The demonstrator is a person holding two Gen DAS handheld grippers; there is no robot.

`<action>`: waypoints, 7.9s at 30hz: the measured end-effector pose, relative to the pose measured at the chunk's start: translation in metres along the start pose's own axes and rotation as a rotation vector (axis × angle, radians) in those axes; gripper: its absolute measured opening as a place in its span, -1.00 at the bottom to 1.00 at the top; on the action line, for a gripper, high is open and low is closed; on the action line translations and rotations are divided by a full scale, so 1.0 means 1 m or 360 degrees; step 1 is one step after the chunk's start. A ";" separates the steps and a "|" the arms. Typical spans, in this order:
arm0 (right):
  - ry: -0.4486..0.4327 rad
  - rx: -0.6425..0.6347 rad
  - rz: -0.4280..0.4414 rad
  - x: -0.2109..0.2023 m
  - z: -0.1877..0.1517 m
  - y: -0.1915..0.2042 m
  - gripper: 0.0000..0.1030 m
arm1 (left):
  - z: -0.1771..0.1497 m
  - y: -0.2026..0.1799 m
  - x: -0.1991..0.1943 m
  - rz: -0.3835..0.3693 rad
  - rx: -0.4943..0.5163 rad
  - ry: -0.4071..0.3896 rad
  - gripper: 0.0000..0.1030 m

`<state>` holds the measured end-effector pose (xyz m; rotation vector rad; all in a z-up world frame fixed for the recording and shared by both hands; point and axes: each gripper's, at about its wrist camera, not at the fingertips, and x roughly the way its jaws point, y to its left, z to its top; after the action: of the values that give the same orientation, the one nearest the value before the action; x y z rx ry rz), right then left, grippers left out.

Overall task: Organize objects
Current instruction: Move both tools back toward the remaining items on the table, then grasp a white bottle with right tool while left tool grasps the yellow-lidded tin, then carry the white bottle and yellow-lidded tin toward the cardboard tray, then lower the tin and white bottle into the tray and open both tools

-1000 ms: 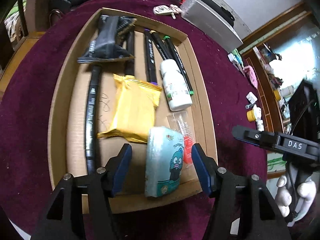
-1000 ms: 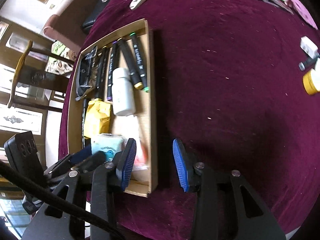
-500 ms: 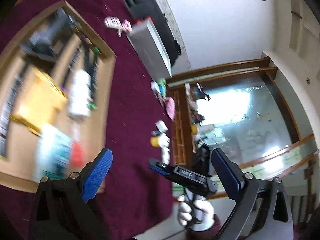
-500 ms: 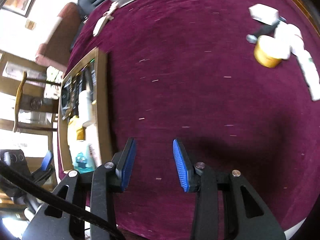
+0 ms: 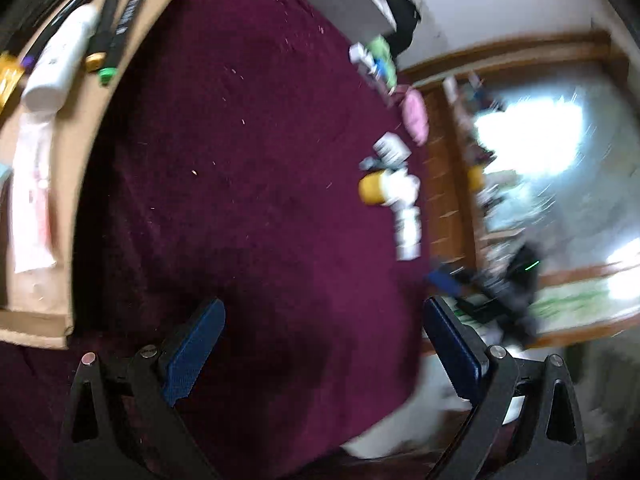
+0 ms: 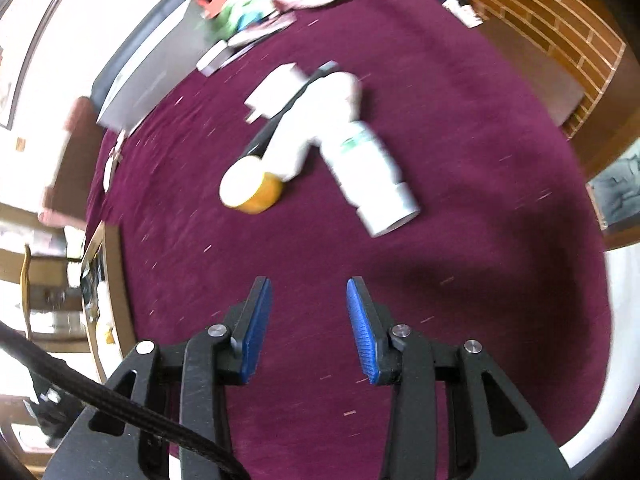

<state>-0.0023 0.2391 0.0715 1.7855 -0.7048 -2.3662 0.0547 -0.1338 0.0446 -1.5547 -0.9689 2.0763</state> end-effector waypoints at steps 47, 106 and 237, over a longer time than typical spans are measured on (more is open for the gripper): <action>0.0263 -0.0271 0.0023 0.044 0.029 -0.049 -0.39 | 0.067 -0.161 0.186 0.0854 0.1095 -0.0130 0.95; 0.0269 -0.0308 0.0290 0.035 -0.016 0.032 -0.38 | 0.001 -0.103 0.017 0.0904 0.0718 -0.0294 -0.33; 0.0472 -0.0790 0.0278 0.154 -0.115 0.364 -0.06 | 0.025 0.133 -0.166 0.0562 0.0106 -0.0227 0.26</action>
<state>-0.0148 -0.1722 0.0618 1.7103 -0.1991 -1.8889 0.0991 -0.3417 0.0674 -1.6587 -0.6999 2.4600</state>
